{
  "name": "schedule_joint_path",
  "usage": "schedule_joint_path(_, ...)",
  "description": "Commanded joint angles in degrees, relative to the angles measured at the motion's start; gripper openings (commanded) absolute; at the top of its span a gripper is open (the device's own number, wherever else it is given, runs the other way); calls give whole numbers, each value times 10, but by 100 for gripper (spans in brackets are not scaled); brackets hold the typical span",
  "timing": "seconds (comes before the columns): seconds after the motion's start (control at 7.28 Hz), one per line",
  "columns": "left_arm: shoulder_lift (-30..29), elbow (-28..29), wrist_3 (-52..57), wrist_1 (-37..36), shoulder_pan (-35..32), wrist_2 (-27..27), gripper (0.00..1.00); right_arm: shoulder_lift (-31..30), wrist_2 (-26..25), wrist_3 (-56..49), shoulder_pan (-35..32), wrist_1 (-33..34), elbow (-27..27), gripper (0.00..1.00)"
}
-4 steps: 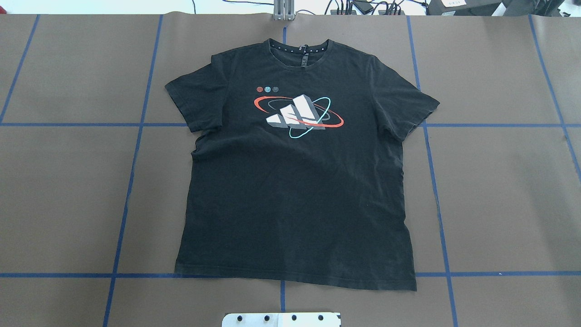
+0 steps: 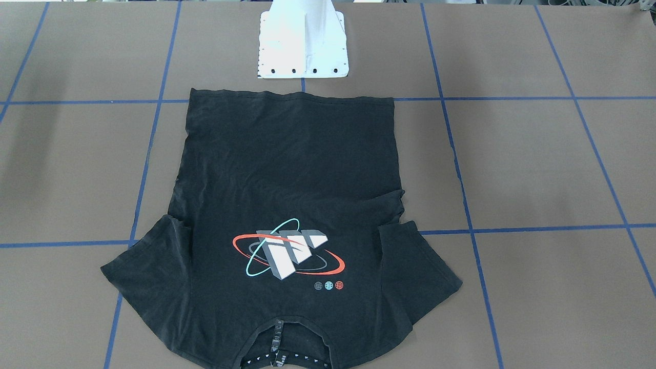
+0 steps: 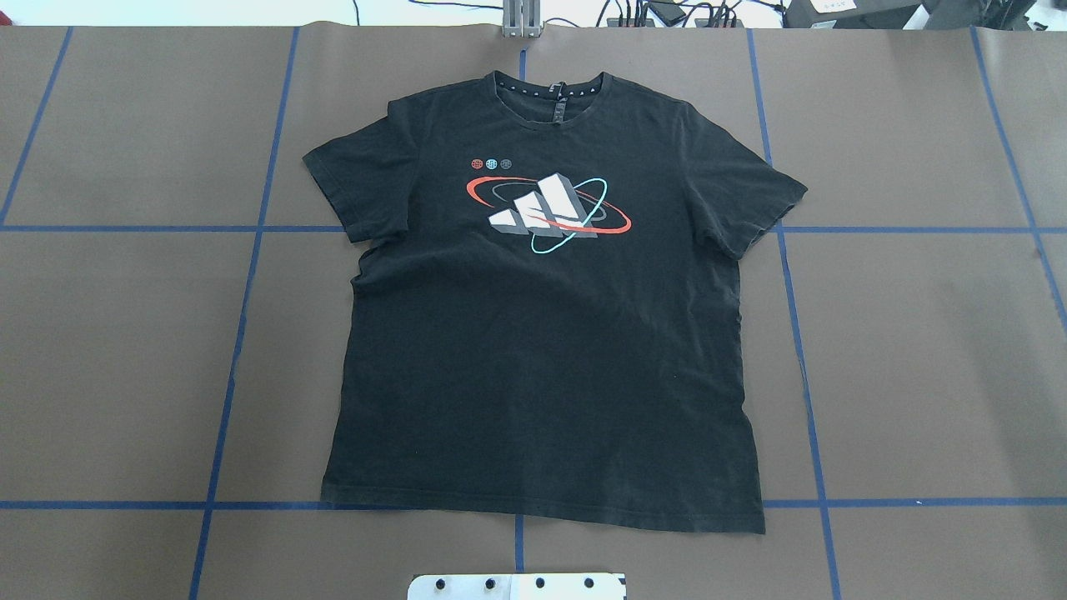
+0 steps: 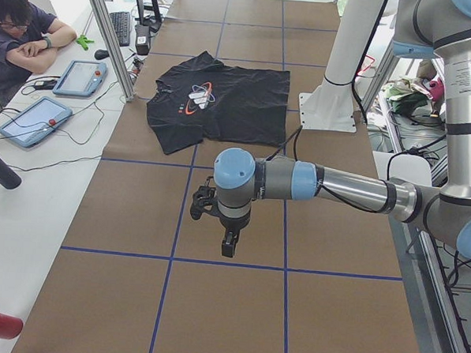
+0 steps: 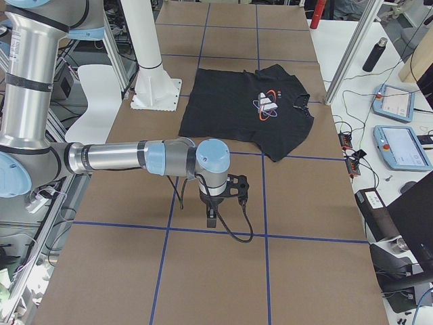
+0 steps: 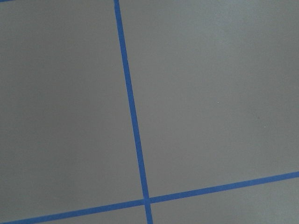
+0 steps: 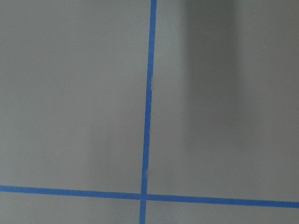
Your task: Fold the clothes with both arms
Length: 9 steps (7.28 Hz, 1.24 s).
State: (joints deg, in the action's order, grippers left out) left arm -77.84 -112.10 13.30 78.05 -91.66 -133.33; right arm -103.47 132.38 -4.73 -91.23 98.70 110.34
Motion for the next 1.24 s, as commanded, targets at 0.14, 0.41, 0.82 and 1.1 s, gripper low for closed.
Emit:
schedule_joint_path(0.14, -49, 1, -9, 14, 2, -16, 100, 56, 29, 2, 26, 0, -4, 100)
schedule_joint_path(0.41, -116, 9, -7, 27, 2, -13, 100, 114, 27, 1, 78, 1, -12, 100)
schedule_joint_path(0.82, -134, 92, -8, 221, 12, -20, 100, 204, 31, 27, 125, 0, -43, 100)
schedule_joint_path(1.1, -156, 151, -141, 306, 19, -55, 100, 297, 31, 105, 165, 0, -115, 99)
